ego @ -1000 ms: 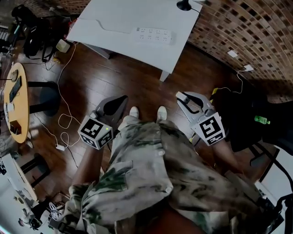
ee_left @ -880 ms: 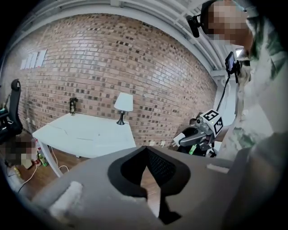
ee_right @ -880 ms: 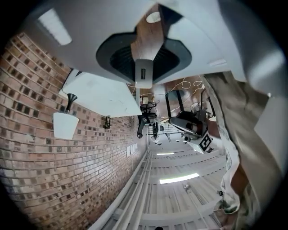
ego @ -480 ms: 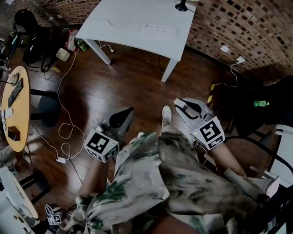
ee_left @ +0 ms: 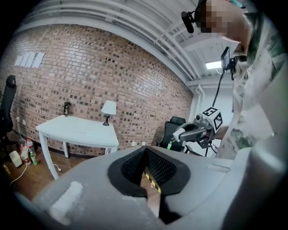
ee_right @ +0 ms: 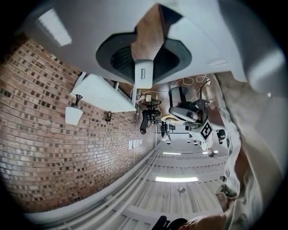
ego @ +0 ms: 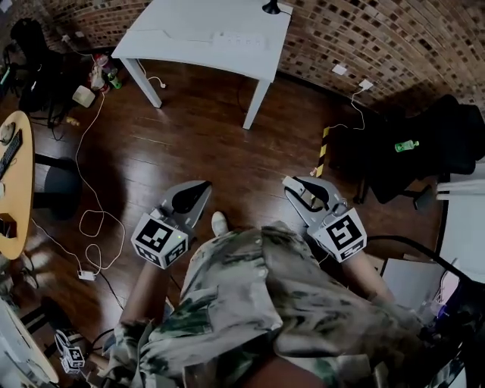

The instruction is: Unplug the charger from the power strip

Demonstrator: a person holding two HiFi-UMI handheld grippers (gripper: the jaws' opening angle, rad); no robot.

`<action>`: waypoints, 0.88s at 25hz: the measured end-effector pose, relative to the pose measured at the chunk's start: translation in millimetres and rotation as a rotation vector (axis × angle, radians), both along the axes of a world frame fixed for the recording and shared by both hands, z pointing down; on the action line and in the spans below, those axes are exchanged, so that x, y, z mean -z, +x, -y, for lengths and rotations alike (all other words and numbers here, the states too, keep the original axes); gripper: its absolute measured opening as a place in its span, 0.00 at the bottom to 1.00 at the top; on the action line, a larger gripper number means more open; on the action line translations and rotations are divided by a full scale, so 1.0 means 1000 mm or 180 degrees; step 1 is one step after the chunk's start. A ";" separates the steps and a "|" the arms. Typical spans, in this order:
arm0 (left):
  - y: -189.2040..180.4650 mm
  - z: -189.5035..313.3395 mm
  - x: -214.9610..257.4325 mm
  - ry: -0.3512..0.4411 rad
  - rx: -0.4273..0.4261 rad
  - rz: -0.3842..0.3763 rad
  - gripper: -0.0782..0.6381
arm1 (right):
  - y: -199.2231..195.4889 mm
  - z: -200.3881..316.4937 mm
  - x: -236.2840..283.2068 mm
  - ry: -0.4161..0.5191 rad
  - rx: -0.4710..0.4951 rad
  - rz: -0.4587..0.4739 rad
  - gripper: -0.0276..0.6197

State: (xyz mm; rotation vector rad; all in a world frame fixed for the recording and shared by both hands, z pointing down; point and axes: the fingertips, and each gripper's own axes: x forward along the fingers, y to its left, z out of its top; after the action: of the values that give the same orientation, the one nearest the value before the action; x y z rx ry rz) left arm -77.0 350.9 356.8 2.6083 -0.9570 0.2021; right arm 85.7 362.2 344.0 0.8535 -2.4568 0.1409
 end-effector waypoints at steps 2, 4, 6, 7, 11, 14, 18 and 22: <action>0.013 -0.009 0.007 0.0035 -0.0004 -0.0015 0.11 | 0.015 -0.015 0.006 0.0045 -0.0036 0.0010 0.21; 0.030 -0.019 0.014 0.0073 -0.0012 -0.0020 0.11 | 0.033 -0.030 0.011 0.0086 -0.0048 0.0008 0.21; 0.051 -0.031 0.021 0.0104 -0.0008 -0.0035 0.11 | 0.054 -0.047 0.015 0.0110 -0.0056 0.0023 0.21; 0.063 -0.037 0.025 0.0124 -0.0012 -0.0042 0.11 | 0.065 -0.056 0.017 0.0116 -0.0060 0.0037 0.21; 0.122 -0.069 0.033 0.0188 -0.0069 -0.0041 0.11 | 0.115 -0.085 0.016 0.0122 -0.0064 0.0125 0.21; 0.158 -0.098 0.029 0.0182 -0.0055 -0.0023 0.11 | 0.145 -0.107 0.009 0.0118 -0.0033 0.0153 0.21; 0.187 -0.136 0.020 0.0080 -0.0027 -0.0025 0.11 | 0.165 -0.139 0.002 0.0109 0.0050 0.0146 0.21; 0.204 -0.160 0.017 0.0090 -0.0038 0.0049 0.11 | 0.177 -0.164 -0.001 0.0127 0.0114 0.0174 0.21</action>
State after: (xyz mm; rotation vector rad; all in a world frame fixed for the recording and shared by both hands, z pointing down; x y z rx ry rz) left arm 127.5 510.8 339.5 2.6424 -0.9566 0.2137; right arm 263.0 526.1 345.4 0.8325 -2.5320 0.1037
